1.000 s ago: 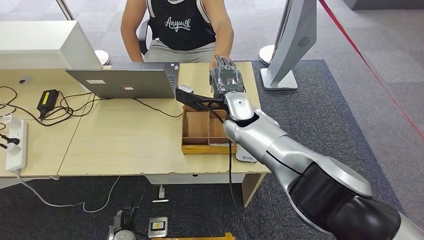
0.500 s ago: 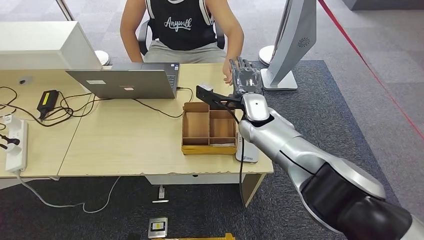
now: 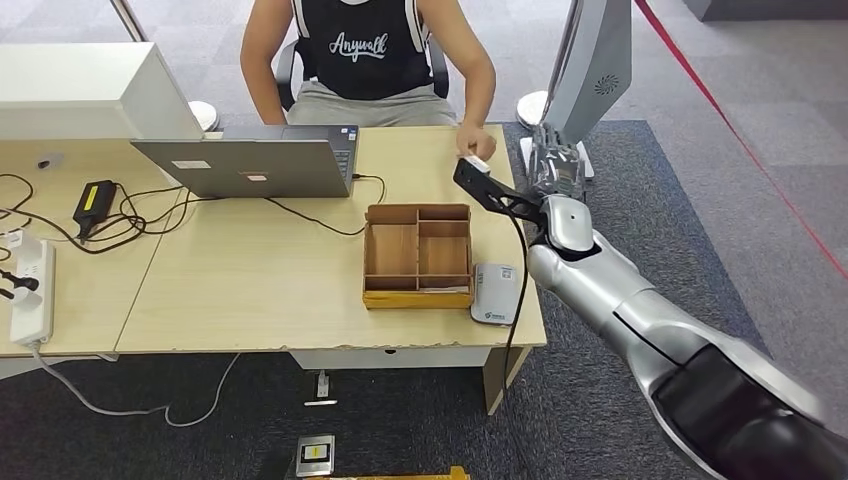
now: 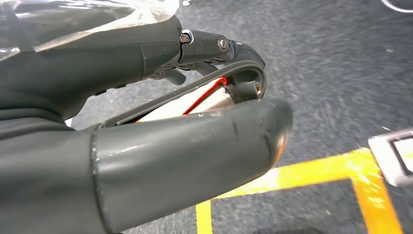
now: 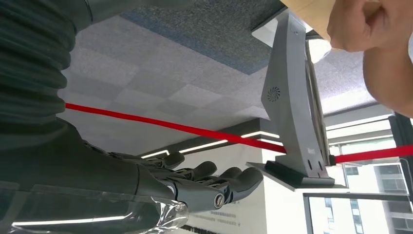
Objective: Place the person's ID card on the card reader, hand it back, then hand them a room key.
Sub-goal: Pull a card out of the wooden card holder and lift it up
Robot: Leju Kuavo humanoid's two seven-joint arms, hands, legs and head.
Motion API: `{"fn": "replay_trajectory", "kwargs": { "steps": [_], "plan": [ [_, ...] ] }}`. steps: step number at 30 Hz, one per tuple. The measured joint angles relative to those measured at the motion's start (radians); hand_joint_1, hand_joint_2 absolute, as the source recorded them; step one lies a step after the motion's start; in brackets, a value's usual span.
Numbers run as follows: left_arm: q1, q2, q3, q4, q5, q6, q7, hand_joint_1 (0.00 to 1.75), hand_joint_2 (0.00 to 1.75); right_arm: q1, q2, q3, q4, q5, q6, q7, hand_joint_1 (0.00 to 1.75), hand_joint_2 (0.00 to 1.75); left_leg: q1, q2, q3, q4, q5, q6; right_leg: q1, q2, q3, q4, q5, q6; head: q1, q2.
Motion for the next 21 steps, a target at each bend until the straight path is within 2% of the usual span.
{"fn": "replay_trajectory", "kwargs": {
  "steps": [1, 4, 6, 8, 12, 16, 21],
  "plan": [
    [-0.001, 0.008, -0.006, 0.0, 0.032, -0.029, -0.034, 0.0, 0.0, 0.007, -0.011, -0.008, -0.013, -0.002, 0.003, 0.001, 0.0, 1.75, 0.0, 0.0, 0.0, 0.0, 0.0, 0.0, 0.0, 0.0, 0.0, 0.0, 0.0, 0.0, 0.0, 0.0],
    [-0.006, 0.028, -0.007, 0.09, 0.134, -0.127, -0.238, 0.0, 0.0, 0.019, -0.039, -0.034, -0.047, -0.012, 0.01, -0.018, 0.0, 1.75, 0.001, 0.0, 0.0, 0.0, 0.0, 0.0, 0.001, 0.0, 0.0, 0.0, 0.0, 0.0, 0.0, 0.0],
    [-0.008, 0.041, -0.005, 0.156, 0.162, -0.15, -0.312, 0.0, 0.0, 0.019, -0.051, -0.052, -0.056, -0.029, 0.006, -0.054, 0.0, 0.87, 0.002, 0.0, 0.0, 0.0, 0.0, 0.0, 0.002, 0.0, 0.0, 0.0, 0.0, 0.0, 0.0, 0.0],
    [-0.008, 0.051, -0.002, 0.211, 0.177, -0.154, -0.335, 0.0, 0.0, 0.016, -0.059, -0.068, -0.058, -0.052, -0.003, -0.089, 0.0, 0.0, 0.002, 0.0, 0.0, 0.0, 0.0, 0.0, 0.002, 0.0, 0.0, 0.0, 0.0, 0.0, -0.001, 0.0],
    [-0.006, 0.057, 0.004, 0.288, 0.2, -0.147, -0.348, 0.0, 0.0, 0.008, -0.07, -0.098, -0.058, -0.086, -0.05, -0.12, 0.0, 0.0, 0.002, 0.0, -0.001, 0.0, 0.0, 0.0, 0.002, 0.0, 0.0, 0.0, 0.0, 0.0, -0.001, 0.0],
    [0.006, 0.057, 0.014, 0.332, 0.231, -0.129, -0.36, 0.0, 0.0, 0.012, -0.094, -0.115, -0.076, -0.092, -0.14, -0.093, 0.0, 1.75, 0.002, 0.0, -0.001, 0.0, 0.0, 0.0, 0.002, 0.0, 0.0, 0.0, 0.0, 0.0, -0.001, 0.0],
    [0.02, 0.055, 0.03, 0.356, 0.268, -0.112, -0.372, 0.0, 0.0, 0.066, -0.185, -0.145, -0.169, -0.101, -0.239, 0.002, 0.0, 1.75, 0.001, -0.001, 0.0, 0.0, 0.0, 0.0, 0.001, -0.001, 0.001, -0.002, 0.0, 0.0, 0.0, 0.0]
  ]
}}
